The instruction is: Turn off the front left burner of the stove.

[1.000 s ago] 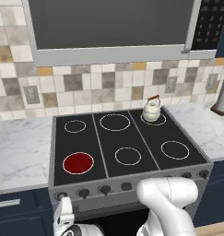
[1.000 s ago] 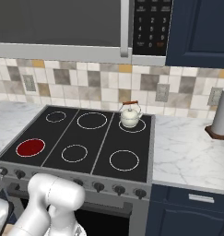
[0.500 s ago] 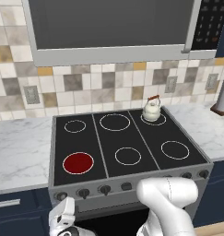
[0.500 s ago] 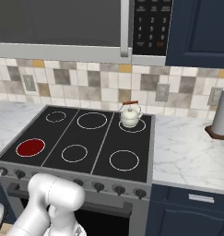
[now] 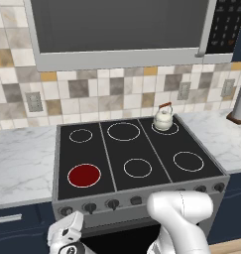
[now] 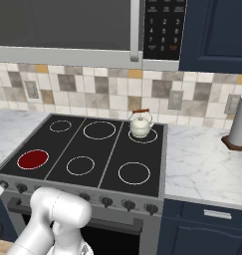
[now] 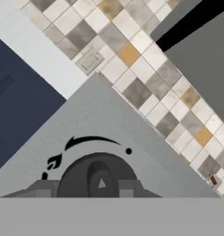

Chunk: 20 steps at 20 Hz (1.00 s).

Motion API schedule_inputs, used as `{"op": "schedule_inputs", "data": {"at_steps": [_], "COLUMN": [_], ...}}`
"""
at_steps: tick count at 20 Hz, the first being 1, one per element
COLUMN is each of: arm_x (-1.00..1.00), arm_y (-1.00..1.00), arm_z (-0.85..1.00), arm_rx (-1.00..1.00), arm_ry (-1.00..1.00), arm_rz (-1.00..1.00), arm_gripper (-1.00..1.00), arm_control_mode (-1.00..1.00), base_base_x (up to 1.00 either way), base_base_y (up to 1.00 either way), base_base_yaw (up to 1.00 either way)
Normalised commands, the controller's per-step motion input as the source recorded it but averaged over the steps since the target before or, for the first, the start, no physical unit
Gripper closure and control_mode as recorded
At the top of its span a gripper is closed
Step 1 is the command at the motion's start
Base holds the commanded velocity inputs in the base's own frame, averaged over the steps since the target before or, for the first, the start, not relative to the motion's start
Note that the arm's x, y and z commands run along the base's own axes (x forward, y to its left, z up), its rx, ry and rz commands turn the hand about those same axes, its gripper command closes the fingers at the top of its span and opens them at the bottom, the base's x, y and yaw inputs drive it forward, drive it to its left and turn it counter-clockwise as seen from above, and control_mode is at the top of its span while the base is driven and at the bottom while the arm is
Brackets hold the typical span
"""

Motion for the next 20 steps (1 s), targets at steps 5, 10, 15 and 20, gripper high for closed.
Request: {"op": "schedule_inputs", "data": {"at_steps": [5, 10, 15, 20], "arm_x": [0.08, 0.05, 0.0, 0.0], "arm_y": [-0.05, -0.04, 0.0, 0.0], "arm_z": [0.28, 0.3, 0.31, 0.36], "arm_rx": [0.49, 0.51, 0.57, 0.63], "arm_ry": [-0.16, -0.16, -0.17, -0.17], "arm_rz": [-0.24, -0.27, -0.31, -0.31], "arm_gripper": [1.0, 1.0, 1.0, 1.0], "arm_control_mode": [-1.0, -1.0, -1.0, -1.0], "base_base_x": [0.0, 0.0, 0.0, 0.0], "base_base_y": [0.0, 0.0, 0.0, 0.0], "base_base_yaw": [0.0, 0.0, 0.0, 0.0]}}
